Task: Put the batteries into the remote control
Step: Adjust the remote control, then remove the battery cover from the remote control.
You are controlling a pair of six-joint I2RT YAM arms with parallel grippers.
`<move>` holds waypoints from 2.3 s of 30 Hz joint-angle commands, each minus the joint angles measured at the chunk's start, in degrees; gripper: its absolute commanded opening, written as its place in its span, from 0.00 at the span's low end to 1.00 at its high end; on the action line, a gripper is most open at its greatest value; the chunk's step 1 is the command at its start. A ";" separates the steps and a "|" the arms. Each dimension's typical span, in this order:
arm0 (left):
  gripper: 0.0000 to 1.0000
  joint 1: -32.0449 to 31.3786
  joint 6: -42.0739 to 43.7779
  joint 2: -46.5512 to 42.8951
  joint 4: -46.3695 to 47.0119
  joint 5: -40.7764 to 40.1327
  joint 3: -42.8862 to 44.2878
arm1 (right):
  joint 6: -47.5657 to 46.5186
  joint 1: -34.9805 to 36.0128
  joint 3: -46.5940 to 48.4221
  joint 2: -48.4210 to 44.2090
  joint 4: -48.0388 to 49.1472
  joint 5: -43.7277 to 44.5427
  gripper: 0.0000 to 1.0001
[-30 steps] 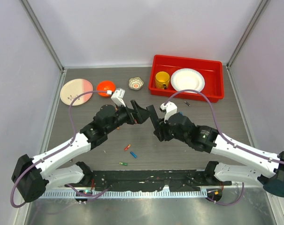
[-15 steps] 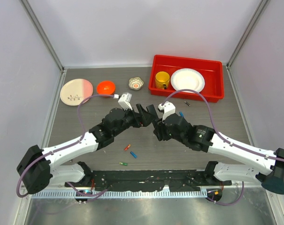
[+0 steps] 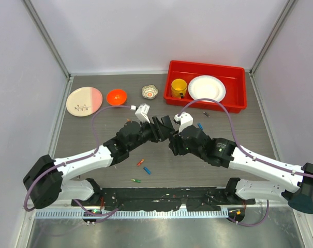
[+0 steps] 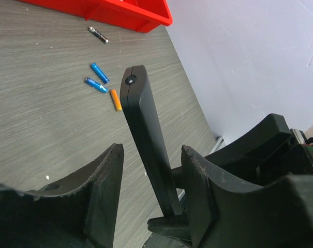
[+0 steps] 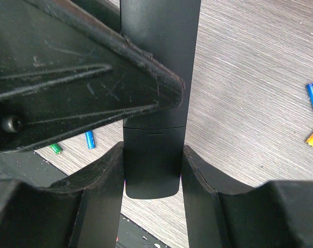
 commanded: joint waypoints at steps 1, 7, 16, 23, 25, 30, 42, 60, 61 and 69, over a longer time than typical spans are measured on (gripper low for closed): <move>0.47 -0.57 -0.48 0.58 5.25 2.42 -0.86 | 0.71 0.24 2.56 -0.50 2.83 0.72 0.01; 0.36 -0.57 -0.57 0.58 6.92 2.69 -1.74 | 0.88 0.50 2.47 -0.42 2.83 0.19 0.01; 0.00 -0.57 -1.18 0.41 10.44 2.34 -4.02 | 1.23 0.77 2.56 -1.38 1.95 -0.07 0.35; 0.00 -0.48 -0.39 -3.98 12.37 -4.33 -7.71 | 3.34 0.77 3.35 -5.25 2.04 -1.30 0.83; 0.00 -0.39 0.22 -6.00 13.51 -8.02 -10.08 | 4.48 0.68 3.18 -7.09 2.65 -2.09 0.85; 0.00 0.05 2.41 -12.59 18.85 -13.04 -15.52 | 10.45 0.68 -1.47 -9.90 8.78 -0.70 0.88; 0.00 0.14 4.35 -13.57 40.58 -16.91 -25.12 | 35.77 -5.02 -20.64 -11.85 40.16 -7.85 0.90; 0.00 0.05 5.32 -12.95 41.90 -15.86 -25.38 | 42.46 -9.69 -21.26 1.07 57.50 -20.81 0.86; 0.00 0.05 5.32 -12.86 41.99 -15.86 -25.47 | 42.37 -9.69 -21.17 1.34 57.50 -20.81 0.85; 0.00 0.05 5.23 -12.86 42.34 -15.51 -25.65 | 42.89 -9.87 -21.08 2.39 58.20 -19.32 0.78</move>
